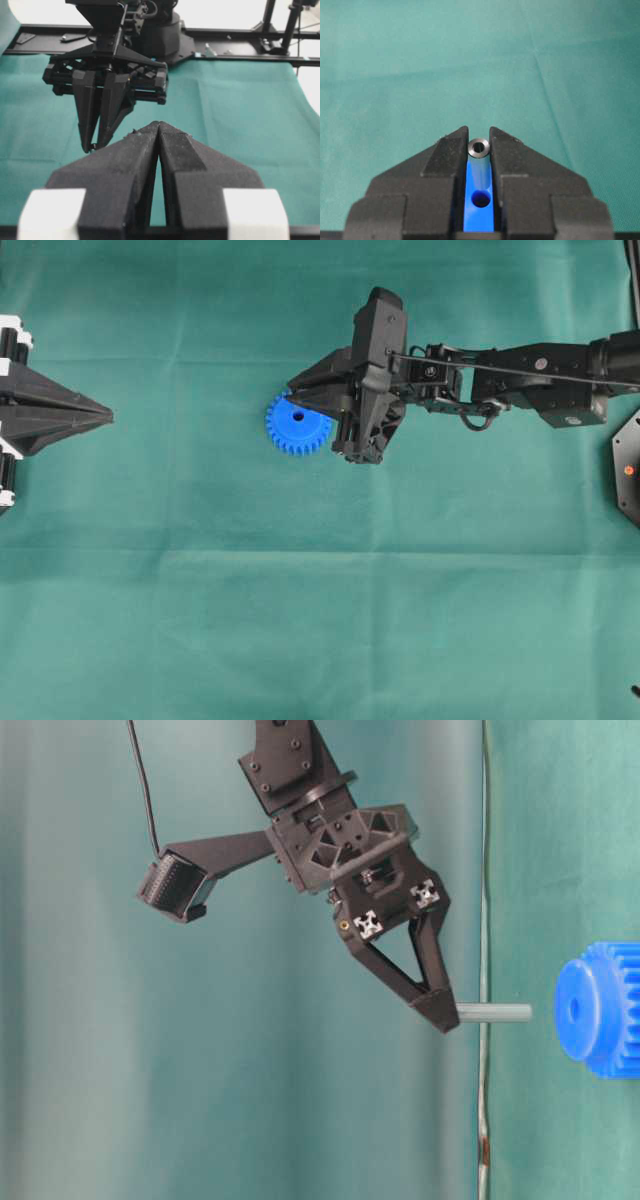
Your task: Insert the shaft placed at a random location into the center hole of the medium gear at another random location.
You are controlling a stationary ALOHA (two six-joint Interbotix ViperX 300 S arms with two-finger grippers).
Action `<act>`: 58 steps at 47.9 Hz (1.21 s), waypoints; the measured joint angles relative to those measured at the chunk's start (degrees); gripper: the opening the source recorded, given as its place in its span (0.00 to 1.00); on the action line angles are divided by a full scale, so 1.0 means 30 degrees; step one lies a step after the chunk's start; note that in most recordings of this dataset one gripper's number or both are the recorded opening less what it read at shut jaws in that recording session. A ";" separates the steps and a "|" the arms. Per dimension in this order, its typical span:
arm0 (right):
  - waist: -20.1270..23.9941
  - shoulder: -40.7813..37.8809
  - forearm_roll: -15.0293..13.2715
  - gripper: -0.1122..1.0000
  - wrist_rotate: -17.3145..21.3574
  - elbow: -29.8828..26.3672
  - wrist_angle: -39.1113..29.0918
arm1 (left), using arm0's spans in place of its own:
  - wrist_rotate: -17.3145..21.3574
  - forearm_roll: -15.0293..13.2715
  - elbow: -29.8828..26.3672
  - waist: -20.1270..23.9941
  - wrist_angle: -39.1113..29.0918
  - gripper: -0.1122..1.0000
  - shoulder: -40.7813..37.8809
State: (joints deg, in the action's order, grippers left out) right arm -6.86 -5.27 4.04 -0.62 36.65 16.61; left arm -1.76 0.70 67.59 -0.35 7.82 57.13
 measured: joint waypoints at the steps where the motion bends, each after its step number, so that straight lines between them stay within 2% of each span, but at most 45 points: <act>1: 0.0000 -0.0029 0.0000 0.22 0.0029 0.0000 0.0000 | 0.0000 0.0029 0.0000 0.0000 0.0000 0.10 -0.0029; 36: 0.0000 -0.1553 0.0234 0.22 0.0029 0.0000 0.0674 | 0.0000 0.0000 0.0000 0.0000 0.0000 0.10 0.0000; 58: 0.0088 -0.2725 0.0732 0.22 0.0029 0.0000 0.1084 | 0.0029 0.0000 -0.0029 0.0000 0.0000 0.10 -0.0029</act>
State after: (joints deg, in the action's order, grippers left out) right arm -6.59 -13.45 6.24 -0.53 36.65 19.86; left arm -1.67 0.70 67.50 -0.35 7.82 57.04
